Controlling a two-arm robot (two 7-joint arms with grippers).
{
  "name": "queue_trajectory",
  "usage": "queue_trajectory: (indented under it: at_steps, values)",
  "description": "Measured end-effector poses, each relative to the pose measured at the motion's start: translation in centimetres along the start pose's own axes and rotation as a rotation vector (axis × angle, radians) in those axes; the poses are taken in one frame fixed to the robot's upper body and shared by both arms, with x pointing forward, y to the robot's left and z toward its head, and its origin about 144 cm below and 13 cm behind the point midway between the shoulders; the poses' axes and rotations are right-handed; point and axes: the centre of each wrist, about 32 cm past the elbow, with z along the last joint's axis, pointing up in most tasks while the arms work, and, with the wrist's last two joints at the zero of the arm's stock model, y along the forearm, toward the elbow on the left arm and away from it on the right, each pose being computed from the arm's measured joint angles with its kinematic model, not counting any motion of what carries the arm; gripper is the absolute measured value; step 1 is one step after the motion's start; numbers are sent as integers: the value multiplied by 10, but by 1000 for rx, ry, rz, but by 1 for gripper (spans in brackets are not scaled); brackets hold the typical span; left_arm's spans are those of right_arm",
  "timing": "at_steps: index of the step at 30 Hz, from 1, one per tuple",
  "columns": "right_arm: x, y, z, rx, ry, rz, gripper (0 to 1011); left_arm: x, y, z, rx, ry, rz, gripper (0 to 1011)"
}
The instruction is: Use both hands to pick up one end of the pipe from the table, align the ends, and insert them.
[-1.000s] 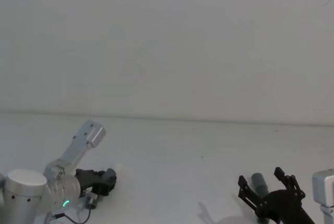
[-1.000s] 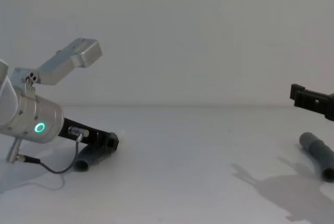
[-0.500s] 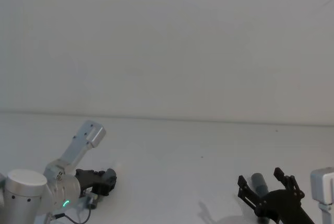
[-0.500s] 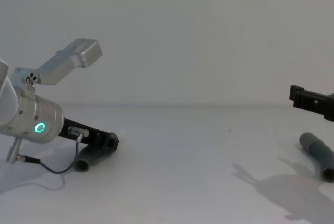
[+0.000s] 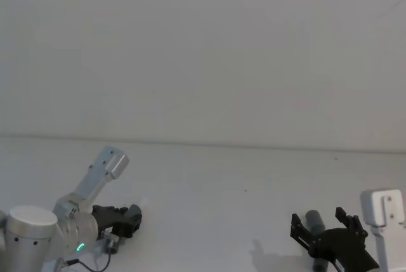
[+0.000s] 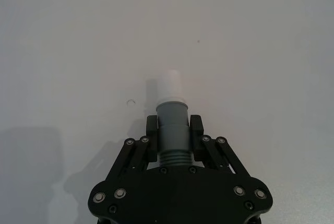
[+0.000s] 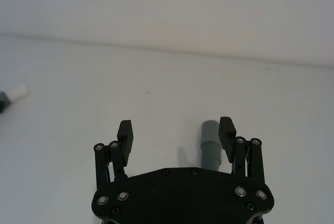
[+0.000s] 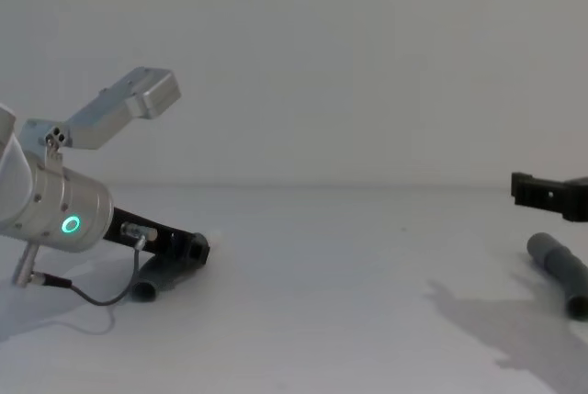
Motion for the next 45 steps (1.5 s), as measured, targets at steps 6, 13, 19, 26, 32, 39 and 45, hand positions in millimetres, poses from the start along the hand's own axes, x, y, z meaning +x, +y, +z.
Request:
queue_trajectory:
  at_steps: [6, 13, 19, 26, 32, 39, 45]
  values:
    - [0, 11, 4, -65, -28, -38, 1000, 0, 0, 0, 0, 0, 0, 327]
    - [1, 24, 5, -113, -56, -75, 1000, 0, 0, 0, 0, 0, 0, 327]
    - [4, 34, 4, -146, -70, -105, 1000, 0, 0, 0, 0, 0, 0, 327]
    - [6, 44, 4, -177, -70, -133, 1000, 0, 0, 0, 0, 0, 0, 327]
    - [7, 48, 4, -204, -62, -147, 1000, 0, 0, 0, 0, 0, 0, 327]
    - [7, 52, 4, -245, -47, -161, 1000, 0, 0, 0, 0, 0, 0, 327]
    - [7, 55, 2, -286, -28, -177, 1000, 0, 0, 0, 0, 0, 0, 327]
